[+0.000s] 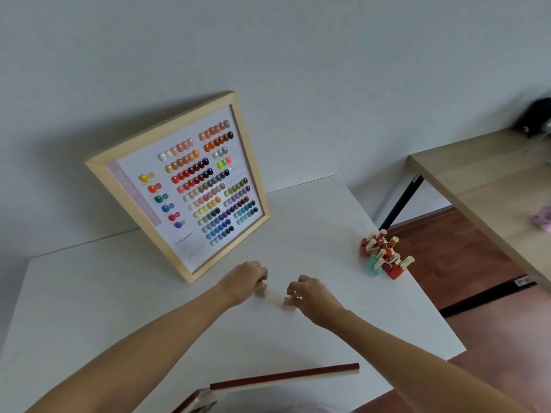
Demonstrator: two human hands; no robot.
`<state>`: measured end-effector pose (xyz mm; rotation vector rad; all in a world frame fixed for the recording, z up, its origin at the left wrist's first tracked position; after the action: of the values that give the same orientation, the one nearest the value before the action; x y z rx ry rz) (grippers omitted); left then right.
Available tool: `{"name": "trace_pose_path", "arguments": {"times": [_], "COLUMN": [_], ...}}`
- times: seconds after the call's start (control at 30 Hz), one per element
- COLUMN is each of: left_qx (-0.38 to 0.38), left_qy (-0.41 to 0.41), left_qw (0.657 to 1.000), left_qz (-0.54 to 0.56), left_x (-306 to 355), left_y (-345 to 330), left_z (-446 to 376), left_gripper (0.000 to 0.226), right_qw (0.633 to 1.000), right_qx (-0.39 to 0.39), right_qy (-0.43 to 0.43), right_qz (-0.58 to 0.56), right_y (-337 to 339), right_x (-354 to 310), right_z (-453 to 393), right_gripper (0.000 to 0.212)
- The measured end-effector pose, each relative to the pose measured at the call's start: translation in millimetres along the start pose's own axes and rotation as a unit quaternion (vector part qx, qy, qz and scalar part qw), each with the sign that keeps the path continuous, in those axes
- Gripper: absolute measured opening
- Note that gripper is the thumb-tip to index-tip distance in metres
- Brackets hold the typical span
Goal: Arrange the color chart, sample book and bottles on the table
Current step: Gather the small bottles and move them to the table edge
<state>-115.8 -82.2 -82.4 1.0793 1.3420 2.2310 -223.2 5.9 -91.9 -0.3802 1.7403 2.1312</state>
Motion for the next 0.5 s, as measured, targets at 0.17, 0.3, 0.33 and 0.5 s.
{"name": "trace_pose_path", "arguments": {"times": [0.17,0.3,0.33,0.5], "left_qx": [-0.012,-0.019,-0.021,-0.033], "left_qy": [-0.002,-0.028,-0.037,-0.086], "left_qw": [1.0,0.999,0.998,0.994], "left_qz": [0.023,0.042,0.045,0.052], "left_x": [12,45,57,122], "left_y": [-4,-8,-10,-22], "left_z": [-14,-30,-35,-62], "left_gripper": [0.013,0.012,0.012,0.013], "right_qw": [0.999,0.995,0.994,0.988], "right_qx": [0.026,0.065,0.072,0.089], "right_qy": [-0.036,-0.071,-0.078,-0.12], "right_qz": [-0.015,-0.033,-0.031,-0.026], "right_y": [14,33,38,60], "right_x": [29,68,79,135], "right_z": [17,40,46,78], "right_gripper": [0.018,0.017,0.017,0.017]}}
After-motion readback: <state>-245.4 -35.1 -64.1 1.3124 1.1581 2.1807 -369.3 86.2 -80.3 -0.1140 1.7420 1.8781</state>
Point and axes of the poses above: each hand's wrist, its own z-axis away from the middle knuckle, its own y-axis out of the back of the hand, x = y × z, the point moved 9 cm from there along -z, towards the middle knuckle, and after that the axes turned 5 degrees about z, right-handed, at the moved point
